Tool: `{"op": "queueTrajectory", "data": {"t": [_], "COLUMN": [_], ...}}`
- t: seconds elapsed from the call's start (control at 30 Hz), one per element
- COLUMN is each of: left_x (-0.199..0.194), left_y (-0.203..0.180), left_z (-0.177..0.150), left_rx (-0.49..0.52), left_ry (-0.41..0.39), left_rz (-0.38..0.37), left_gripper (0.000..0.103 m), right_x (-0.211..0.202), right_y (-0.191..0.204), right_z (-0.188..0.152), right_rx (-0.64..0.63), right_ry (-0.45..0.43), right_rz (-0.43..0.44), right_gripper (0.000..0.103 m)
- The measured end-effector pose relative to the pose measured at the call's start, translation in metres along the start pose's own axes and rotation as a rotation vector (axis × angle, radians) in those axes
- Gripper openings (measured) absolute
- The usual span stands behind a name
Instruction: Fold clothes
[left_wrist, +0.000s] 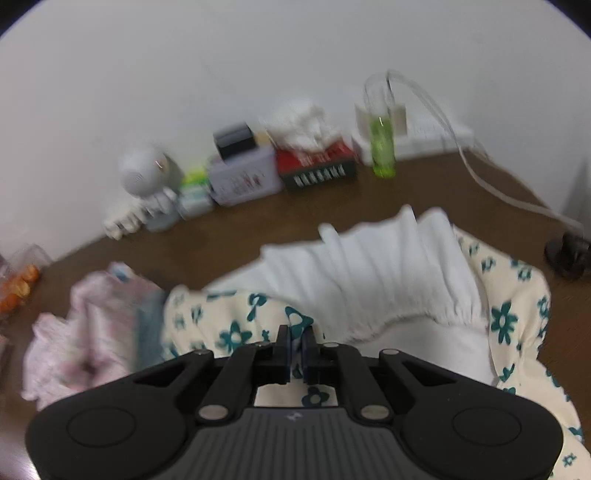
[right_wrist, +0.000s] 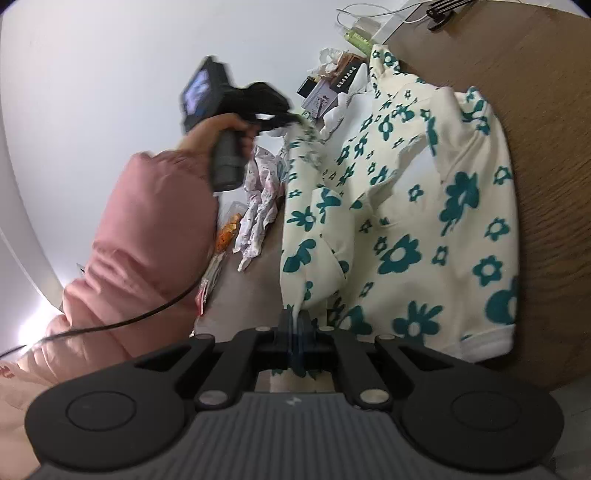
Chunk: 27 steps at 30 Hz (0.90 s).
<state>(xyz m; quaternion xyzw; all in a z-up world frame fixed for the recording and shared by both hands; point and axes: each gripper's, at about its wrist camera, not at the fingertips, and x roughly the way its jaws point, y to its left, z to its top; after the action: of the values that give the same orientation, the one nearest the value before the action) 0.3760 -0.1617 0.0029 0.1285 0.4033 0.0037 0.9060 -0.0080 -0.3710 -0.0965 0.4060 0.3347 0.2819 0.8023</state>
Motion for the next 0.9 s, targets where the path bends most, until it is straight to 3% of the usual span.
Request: {"op": "queueTrajectory", "data": {"t": [0.1, 0.2, 0.27, 0.4, 0.43, 0.47, 0.53, 0.63, 0.7, 0.73, 0.77, 0.9], "left_x": [0.019, 0.021, 0.011, -0.011, -0.016, -0.026, -0.039, -0.033, -0.017, -0.008, 0.0, 0.032], "left_y": [-0.004, 0.007, 0.02, 0.048, 0.055, 0.07, 0.095, 0.109, 0.108, 0.106, 0.104, 0.093], "left_z": [-0.01, -0.012, -0.011, -0.007, -0.006, -0.006, -0.009, -0.016, -0.024, -0.029, -0.032, -0.041], "left_rx": [-0.011, -0.041, -0.042, -0.044, -0.045, -0.05, -0.05, -0.007, 0.018, 0.017, 0.002, -0.042], "left_ry": [0.012, -0.003, -0.044, -0.124, -0.145, -0.178, -0.213, -0.172, -0.118, -0.096, -0.085, -0.052], "left_rz": [-0.026, -0.076, -0.135, -0.252, -0.282, -0.282, -0.229, -0.149, -0.113, -0.123, -0.13, -0.138], "left_gripper": [0.006, 0.024, 0.051, 0.06, 0.07, 0.077, 0.08, 0.075, 0.051, 0.031, 0.018, 0.013], "right_x": [-0.001, 0.002, 0.004, -0.003, -0.007, -0.011, -0.022, -0.02, -0.003, 0.005, 0.016, 0.068], "right_y": [-0.001, -0.009, -0.008, -0.004, -0.005, -0.005, -0.001, 0.016, 0.032, 0.041, 0.049, 0.065], "right_z": [0.006, 0.011, 0.012, 0.017, 0.02, 0.023, 0.031, 0.043, 0.049, 0.052, 0.054, 0.044], "right_rx": [-0.052, -0.063, -0.08, -0.119, -0.123, -0.128, -0.157, -0.255, -0.35, -0.397, -0.448, -0.638], "right_ry": [0.008, 0.028, 0.044, 0.044, 0.035, 0.025, -0.011, -0.025, 0.003, 0.017, 0.04, 0.185], "right_rz": [-0.025, -0.06, -0.08, -0.103, -0.11, -0.118, -0.145, -0.157, -0.138, -0.128, -0.124, -0.221], "right_gripper": [0.002, 0.003, 0.003, 0.011, 0.015, 0.017, 0.023, 0.023, 0.023, 0.023, 0.023, 0.02]}}
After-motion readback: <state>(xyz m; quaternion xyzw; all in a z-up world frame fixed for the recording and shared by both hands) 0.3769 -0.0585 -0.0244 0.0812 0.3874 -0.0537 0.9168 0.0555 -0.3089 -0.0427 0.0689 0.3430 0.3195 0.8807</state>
